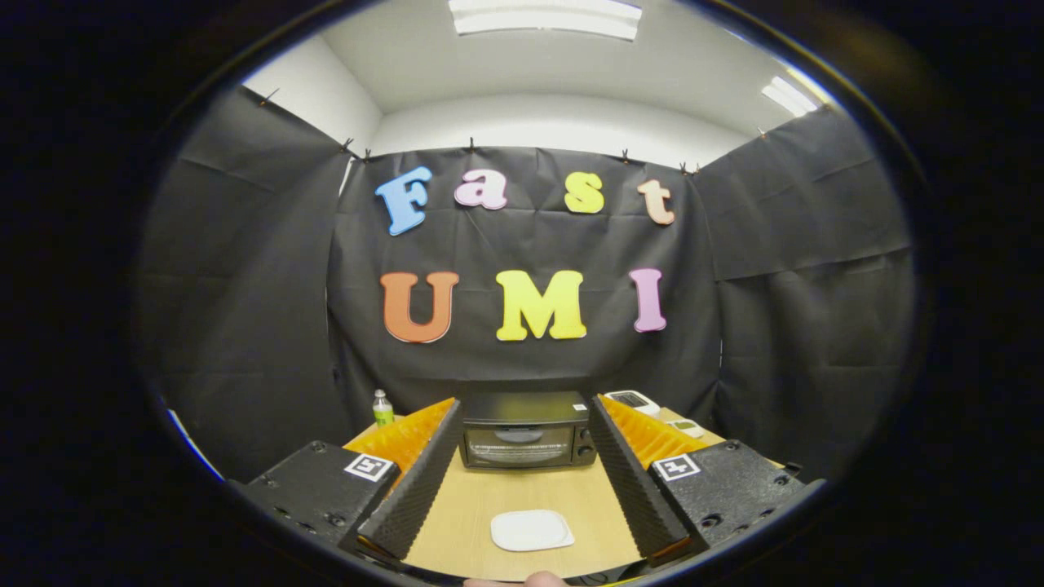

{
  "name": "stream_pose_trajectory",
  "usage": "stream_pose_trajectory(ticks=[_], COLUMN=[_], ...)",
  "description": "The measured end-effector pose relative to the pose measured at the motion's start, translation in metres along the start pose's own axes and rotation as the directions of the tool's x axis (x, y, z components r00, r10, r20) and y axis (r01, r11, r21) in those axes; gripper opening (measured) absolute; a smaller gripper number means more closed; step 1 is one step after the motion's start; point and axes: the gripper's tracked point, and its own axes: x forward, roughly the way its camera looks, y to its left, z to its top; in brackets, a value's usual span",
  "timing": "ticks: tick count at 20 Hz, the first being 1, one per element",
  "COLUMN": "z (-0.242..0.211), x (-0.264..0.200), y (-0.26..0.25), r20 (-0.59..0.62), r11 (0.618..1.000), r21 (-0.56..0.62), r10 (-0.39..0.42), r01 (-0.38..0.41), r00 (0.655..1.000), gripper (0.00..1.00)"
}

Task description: Open the toaster oven, put the food inside, and close the toaster oven door.

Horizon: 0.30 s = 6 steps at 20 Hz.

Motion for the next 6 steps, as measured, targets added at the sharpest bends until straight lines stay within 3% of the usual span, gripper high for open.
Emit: stream_pose_trajectory(ticks=[6], z=[-0.0028], x=[0.0027], y=[-0.0006], r20=[-0.013], r11=[1.0], r21=[0.013], r10=[0.0], r01=[0.0], r00=[1.0], gripper=[1.0])
